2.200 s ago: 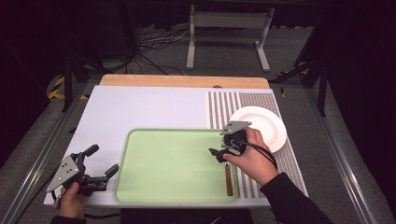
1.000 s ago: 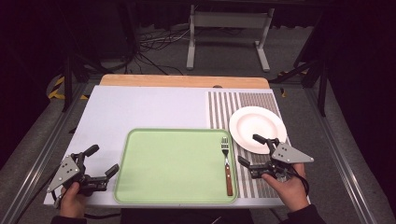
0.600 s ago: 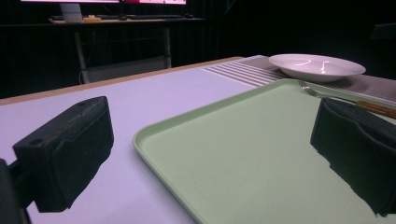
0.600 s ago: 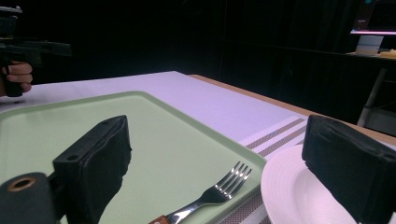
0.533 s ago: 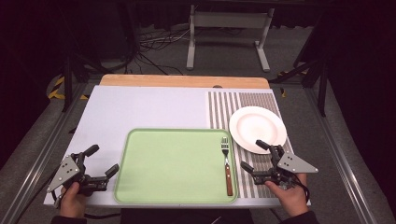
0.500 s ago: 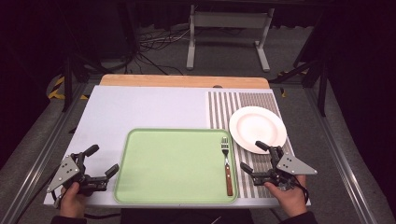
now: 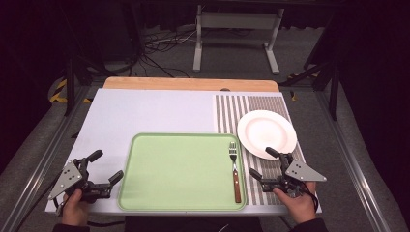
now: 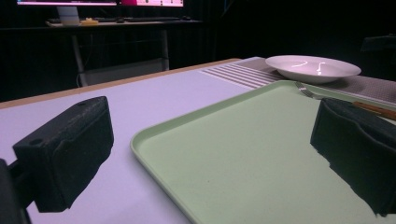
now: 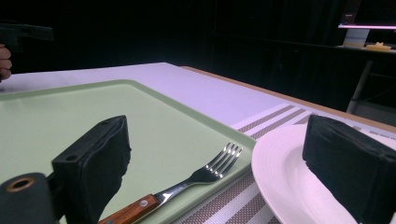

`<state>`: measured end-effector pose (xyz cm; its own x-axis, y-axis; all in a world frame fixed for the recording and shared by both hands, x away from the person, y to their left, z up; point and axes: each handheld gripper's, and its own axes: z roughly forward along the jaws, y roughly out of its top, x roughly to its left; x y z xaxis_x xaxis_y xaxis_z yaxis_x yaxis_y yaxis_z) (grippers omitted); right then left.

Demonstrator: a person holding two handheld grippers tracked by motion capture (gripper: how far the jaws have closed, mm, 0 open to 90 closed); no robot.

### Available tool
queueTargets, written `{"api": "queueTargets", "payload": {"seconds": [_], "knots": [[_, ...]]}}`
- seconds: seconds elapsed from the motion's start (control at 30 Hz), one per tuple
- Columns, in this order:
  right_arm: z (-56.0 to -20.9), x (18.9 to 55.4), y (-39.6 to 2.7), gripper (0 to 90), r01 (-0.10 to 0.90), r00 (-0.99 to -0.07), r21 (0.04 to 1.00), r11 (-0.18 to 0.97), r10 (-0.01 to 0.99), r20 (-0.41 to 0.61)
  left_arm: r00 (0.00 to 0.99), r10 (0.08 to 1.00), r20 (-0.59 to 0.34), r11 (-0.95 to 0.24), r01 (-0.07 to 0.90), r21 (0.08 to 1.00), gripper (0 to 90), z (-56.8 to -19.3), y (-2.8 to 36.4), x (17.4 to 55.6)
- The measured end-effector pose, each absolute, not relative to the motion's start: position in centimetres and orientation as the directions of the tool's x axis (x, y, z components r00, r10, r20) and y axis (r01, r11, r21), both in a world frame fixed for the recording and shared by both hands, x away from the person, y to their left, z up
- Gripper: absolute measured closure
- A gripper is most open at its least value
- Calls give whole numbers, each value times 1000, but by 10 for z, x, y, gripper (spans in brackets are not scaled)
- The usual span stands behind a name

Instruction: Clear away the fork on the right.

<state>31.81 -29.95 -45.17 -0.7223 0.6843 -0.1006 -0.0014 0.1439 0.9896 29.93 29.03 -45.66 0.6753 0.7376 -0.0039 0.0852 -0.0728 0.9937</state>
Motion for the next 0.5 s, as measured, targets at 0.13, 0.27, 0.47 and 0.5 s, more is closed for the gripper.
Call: {"api": "queueTargets", "payload": {"seconds": [0.13, 0.27, 0.47, 0.5], "knots": [[-452, 318, -300, 84, 17, -712, 990, 139, 697, -86, 675, 738, -4, -72, 85, 994, 1, -457, 291, 299], [-454, 319, -301, 85, 40, -696, 989, 141, 714, -74, 675, 737, -4, -72, 85, 994, 1, -456, 291, 299], [-454, 319, -303, 85, 42, -692, 991, 128, 719, -63, 676, 737, -5, -73, 87, 994, 0, -456, 291, 299], [-454, 319, -302, 85, 41, -693, 991, 131, 718, -66, 675, 738, -5, -71, 85, 994, 1, -457, 291, 299]]}}
